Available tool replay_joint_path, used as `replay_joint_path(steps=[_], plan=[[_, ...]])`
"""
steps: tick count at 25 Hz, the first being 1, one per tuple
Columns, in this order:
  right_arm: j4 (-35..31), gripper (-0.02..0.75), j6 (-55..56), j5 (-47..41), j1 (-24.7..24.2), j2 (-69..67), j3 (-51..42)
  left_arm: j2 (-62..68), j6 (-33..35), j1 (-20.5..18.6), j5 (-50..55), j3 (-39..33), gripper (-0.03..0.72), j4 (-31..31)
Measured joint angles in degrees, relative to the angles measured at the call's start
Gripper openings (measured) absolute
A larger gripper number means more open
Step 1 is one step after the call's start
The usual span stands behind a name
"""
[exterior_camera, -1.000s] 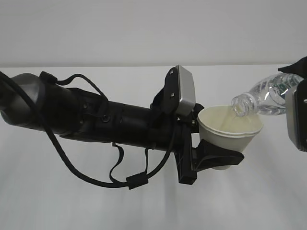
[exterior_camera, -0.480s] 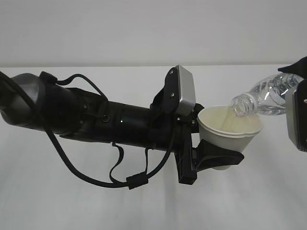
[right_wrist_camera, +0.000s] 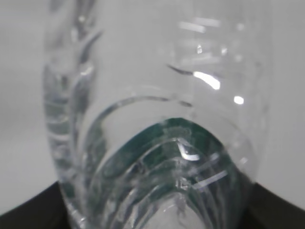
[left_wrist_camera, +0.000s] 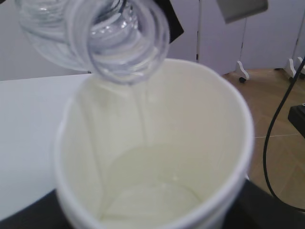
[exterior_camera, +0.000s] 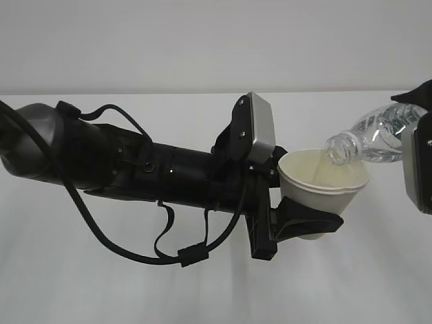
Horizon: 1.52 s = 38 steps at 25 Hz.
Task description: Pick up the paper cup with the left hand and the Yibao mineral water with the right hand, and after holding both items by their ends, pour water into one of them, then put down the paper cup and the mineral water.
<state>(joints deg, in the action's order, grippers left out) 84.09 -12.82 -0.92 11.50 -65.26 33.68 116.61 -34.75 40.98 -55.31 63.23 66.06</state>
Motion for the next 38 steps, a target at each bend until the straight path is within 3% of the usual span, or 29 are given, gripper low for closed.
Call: replay_joint_path(steps=[38], plan=[[1.96,0.465,0.61,0.0,0.0,0.09,0.83,0.1,0.0,0.0,0.38,0.0,0.435,-0.1]])
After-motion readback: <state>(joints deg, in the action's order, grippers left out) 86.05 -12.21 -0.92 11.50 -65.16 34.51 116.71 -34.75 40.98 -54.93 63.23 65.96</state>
